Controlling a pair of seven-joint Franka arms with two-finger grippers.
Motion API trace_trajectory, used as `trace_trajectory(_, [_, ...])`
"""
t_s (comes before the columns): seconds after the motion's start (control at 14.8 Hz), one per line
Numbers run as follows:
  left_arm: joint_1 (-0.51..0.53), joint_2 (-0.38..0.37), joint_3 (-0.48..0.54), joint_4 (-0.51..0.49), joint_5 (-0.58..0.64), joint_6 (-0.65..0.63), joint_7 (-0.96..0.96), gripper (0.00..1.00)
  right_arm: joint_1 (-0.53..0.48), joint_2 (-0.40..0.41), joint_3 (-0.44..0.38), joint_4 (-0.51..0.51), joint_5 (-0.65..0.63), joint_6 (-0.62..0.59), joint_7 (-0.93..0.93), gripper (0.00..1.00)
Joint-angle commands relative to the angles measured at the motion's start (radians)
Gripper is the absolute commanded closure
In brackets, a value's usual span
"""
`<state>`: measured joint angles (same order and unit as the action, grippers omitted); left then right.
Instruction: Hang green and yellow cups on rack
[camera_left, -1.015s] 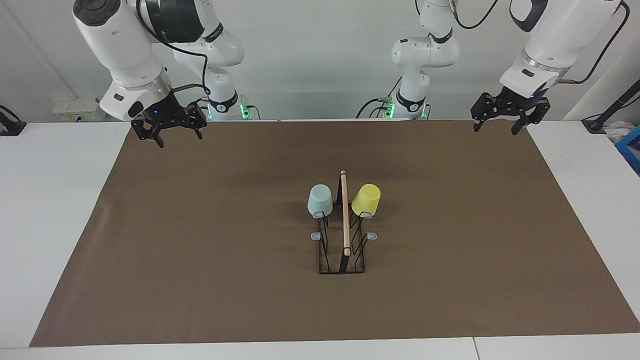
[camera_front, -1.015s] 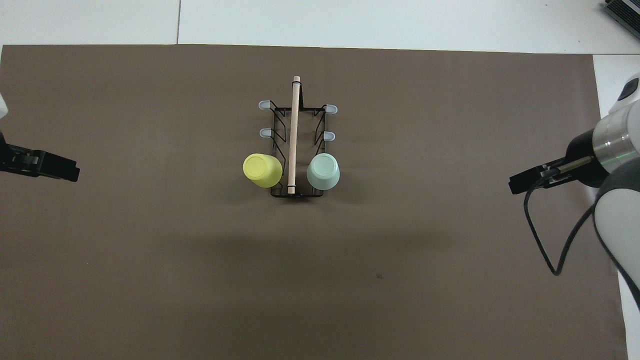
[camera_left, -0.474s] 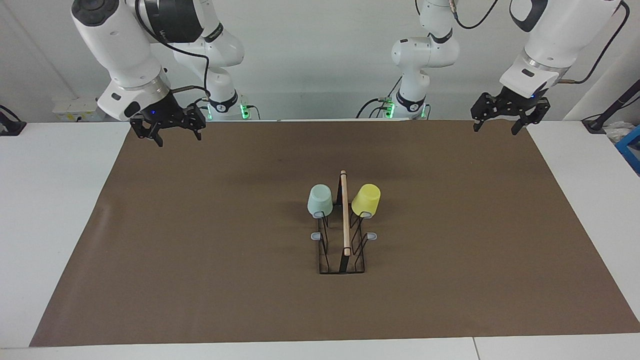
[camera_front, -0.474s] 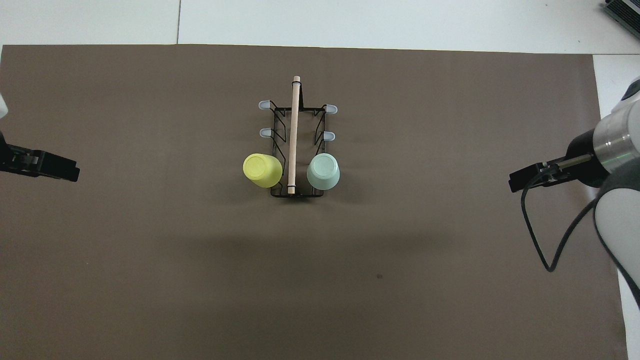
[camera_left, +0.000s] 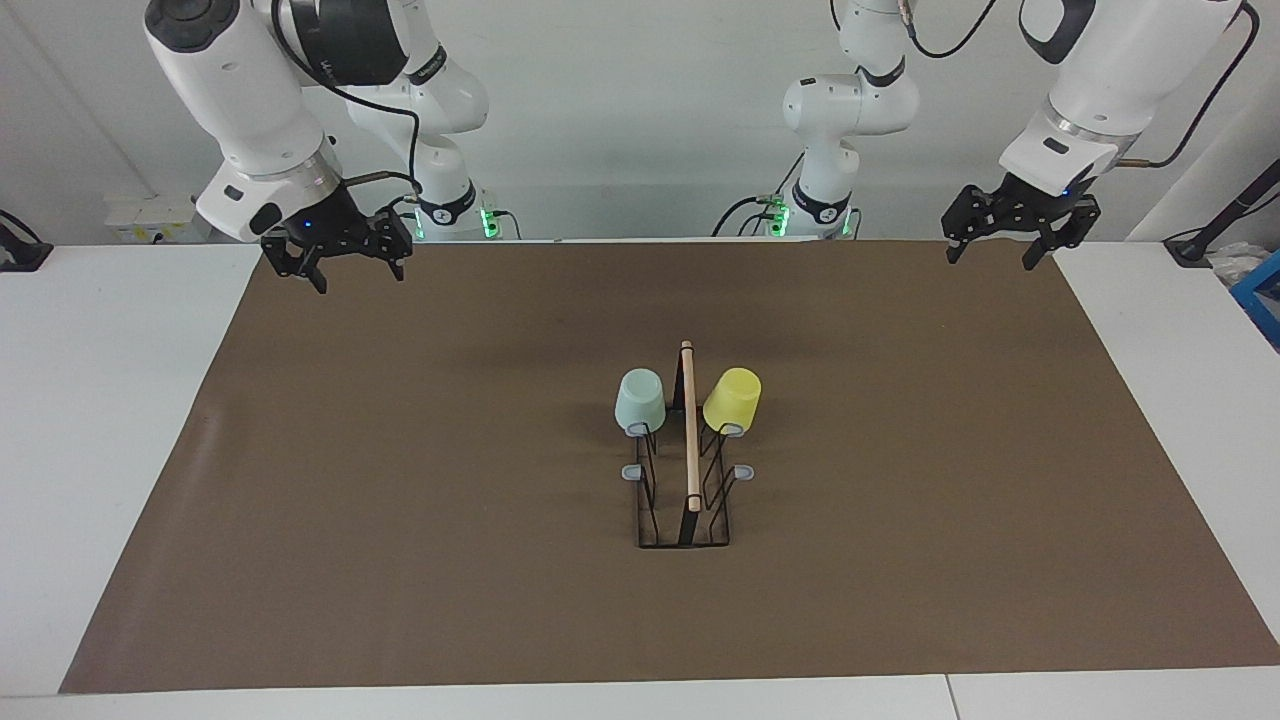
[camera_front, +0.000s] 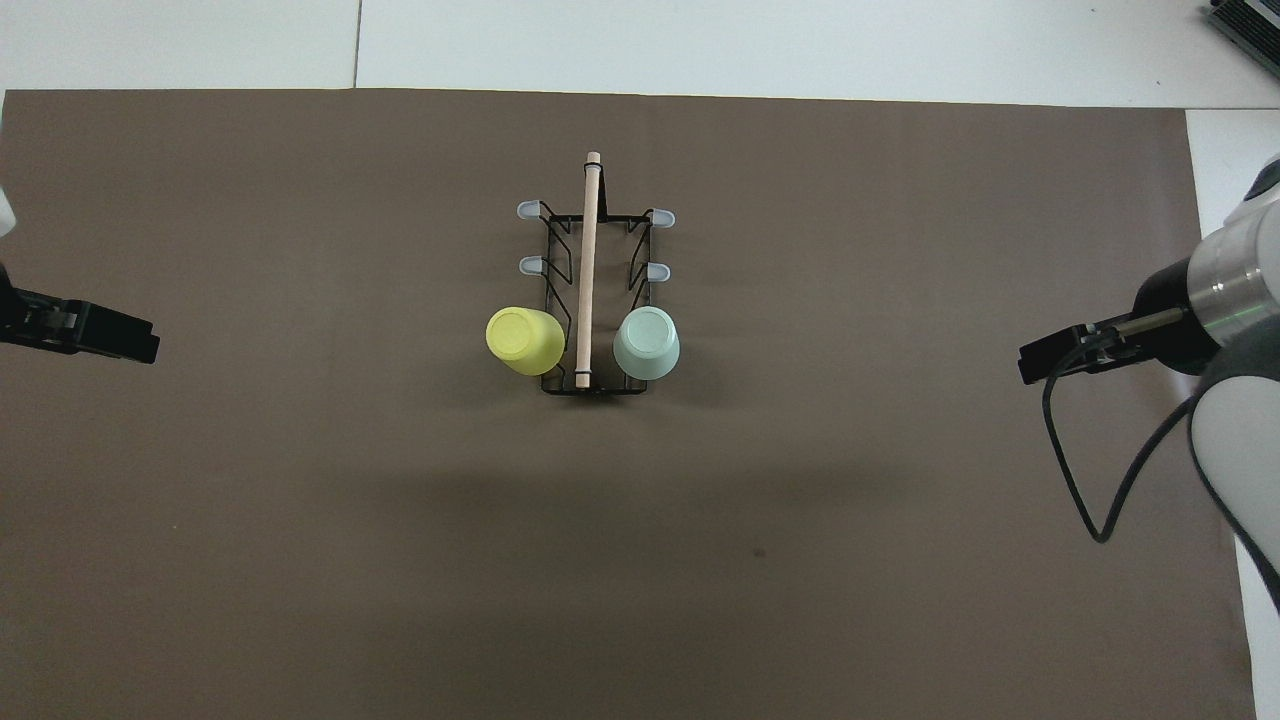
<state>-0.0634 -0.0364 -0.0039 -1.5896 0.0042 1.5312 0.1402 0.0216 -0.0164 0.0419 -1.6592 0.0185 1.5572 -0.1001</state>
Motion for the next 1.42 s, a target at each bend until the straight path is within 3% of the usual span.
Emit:
trace_trajectory(0.0, [0.005,-0.019,-0.005,-0.018,0.007,-0.010,-0.010,0.00,-0.019,0.004,0.018,0.009,-0.012,0.007,0.043,0.00])
trace_trajectory(1.35, [0.005,-0.020,-0.005,-0.018,0.007,-0.010,-0.010,0.00,-0.020,0.006,0.018,0.006,-0.015,0.050,0.085,0.00])
